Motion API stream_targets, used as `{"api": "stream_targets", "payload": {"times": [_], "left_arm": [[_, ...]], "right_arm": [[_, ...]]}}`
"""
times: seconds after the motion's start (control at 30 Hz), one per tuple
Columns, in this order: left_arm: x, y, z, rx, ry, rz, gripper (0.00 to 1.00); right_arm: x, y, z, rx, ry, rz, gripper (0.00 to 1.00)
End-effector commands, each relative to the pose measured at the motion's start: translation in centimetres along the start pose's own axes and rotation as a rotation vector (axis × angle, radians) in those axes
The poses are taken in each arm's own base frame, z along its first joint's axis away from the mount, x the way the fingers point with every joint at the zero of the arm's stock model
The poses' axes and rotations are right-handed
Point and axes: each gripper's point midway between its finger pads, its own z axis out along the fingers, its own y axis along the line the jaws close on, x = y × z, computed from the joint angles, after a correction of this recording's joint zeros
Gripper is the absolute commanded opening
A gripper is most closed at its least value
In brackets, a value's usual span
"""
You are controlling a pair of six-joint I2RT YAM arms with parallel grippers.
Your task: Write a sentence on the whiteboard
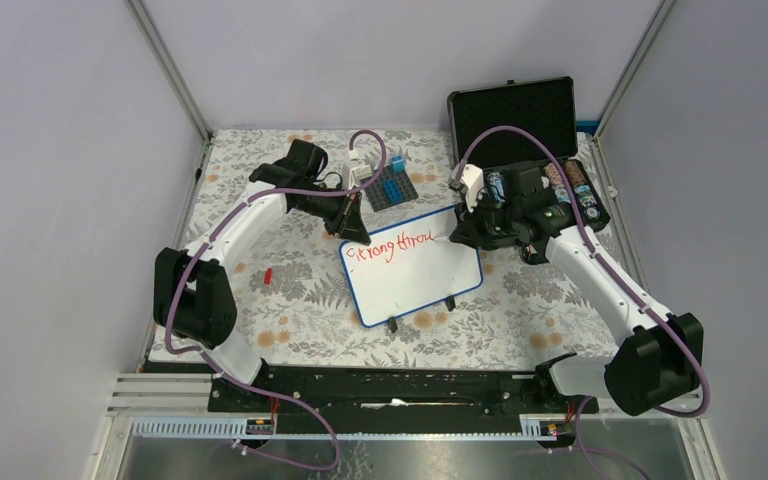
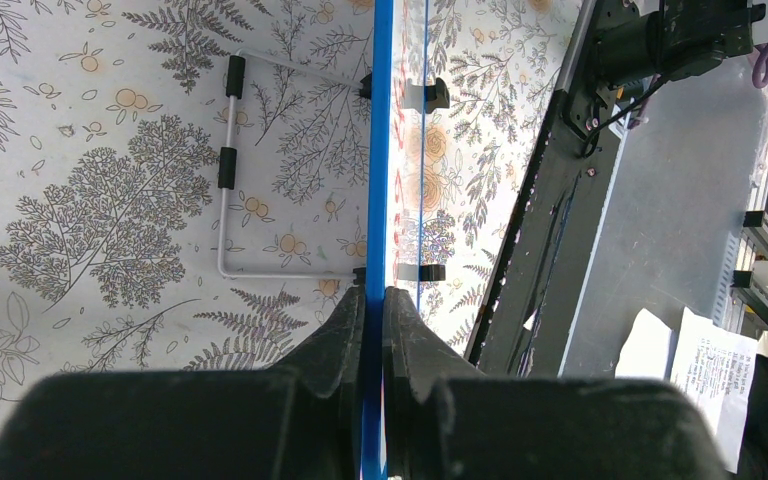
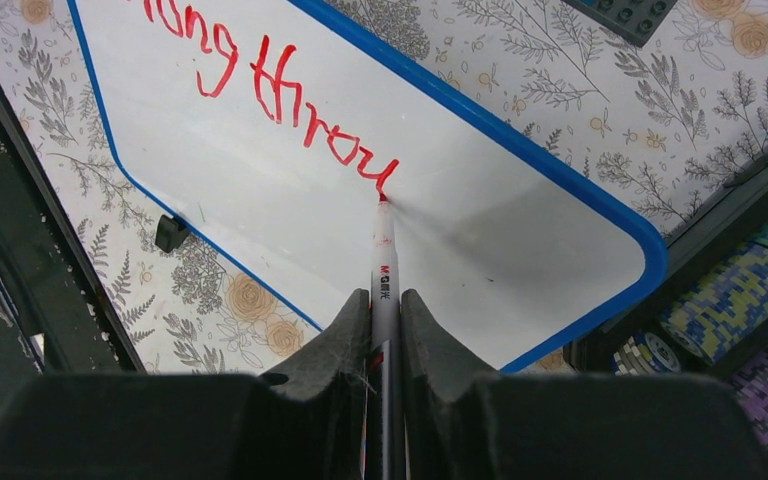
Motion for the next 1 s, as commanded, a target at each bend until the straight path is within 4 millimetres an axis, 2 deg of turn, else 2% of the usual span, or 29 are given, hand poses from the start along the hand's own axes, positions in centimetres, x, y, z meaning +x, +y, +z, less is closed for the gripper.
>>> {"api": "stream_targets", "payload": {"times": [0.0, 0.17, 0.63, 0.97], "left_arm": [[-0.2, 1.0, 0.3, -0.037, 0.001, 0.051, 0.0], [-0.3, 0.9, 0.2, -0.035, -0.001, 0.049, 0.0], [-0.2, 1.0, 0.3, -0.034, 0.0, 0.047, 0.0], [-0.1, 1.0, 0.3, -0.036, 0.002, 0.05, 0.0]], "right_arm": [[-0.6, -1.0, -1.6, 0.058, -0.008, -0.039, 0.0], [-1.8, -0.9, -2.4, 0.053, -0.041, -0.041, 0.0], [-3.0, -2.0, -1.9, 0.077, -0.067, -0.035, 0.0], [-3.0, -1.9, -1.2, 0.047, -0.071, -0.02, 0.0]]}}
